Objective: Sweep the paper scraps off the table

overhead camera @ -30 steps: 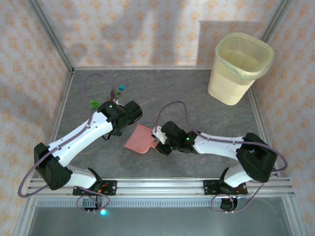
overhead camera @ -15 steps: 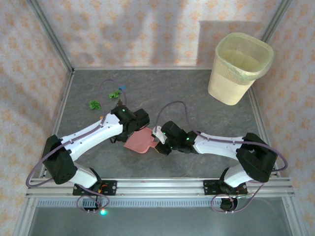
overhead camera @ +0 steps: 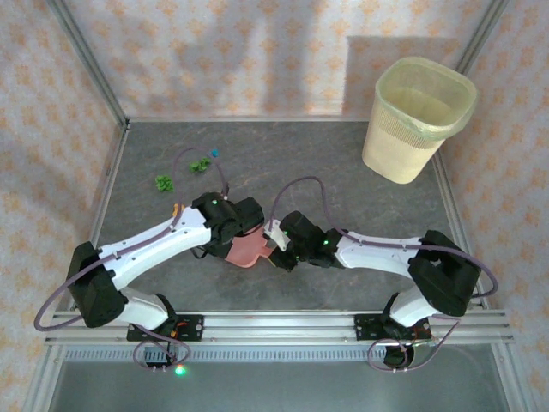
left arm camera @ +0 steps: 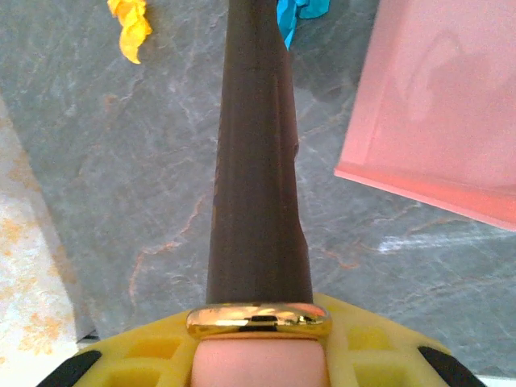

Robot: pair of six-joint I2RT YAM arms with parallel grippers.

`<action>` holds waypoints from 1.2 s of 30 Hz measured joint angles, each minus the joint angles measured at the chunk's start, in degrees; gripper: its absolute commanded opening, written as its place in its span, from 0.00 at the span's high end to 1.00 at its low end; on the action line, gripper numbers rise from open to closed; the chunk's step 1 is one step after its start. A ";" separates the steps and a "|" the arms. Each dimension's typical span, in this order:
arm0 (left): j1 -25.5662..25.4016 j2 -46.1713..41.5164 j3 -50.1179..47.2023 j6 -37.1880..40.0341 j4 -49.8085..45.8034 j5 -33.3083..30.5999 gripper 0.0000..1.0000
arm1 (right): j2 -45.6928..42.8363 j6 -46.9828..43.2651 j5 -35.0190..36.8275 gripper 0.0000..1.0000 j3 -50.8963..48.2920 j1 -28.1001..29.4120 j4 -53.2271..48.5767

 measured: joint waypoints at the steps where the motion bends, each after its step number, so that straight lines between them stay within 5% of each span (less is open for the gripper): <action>1: -0.28 -0.31 -0.07 0.04 0.17 0.48 1.00 | 0.37 0.07 0.00 1.00 0.00 0.00 0.00; 24: -2.99 -2.80 0.57 3.04 3.87 8.07 1.00 | 3.58 1.99 2.62 1.00 2.10 -1.88 -0.42; 36: -2.12 -4.48 7.69 1.29 1.49 -3.41 1.00 | 4.26 1.95 2.97 1.00 2.25 -1.88 0.42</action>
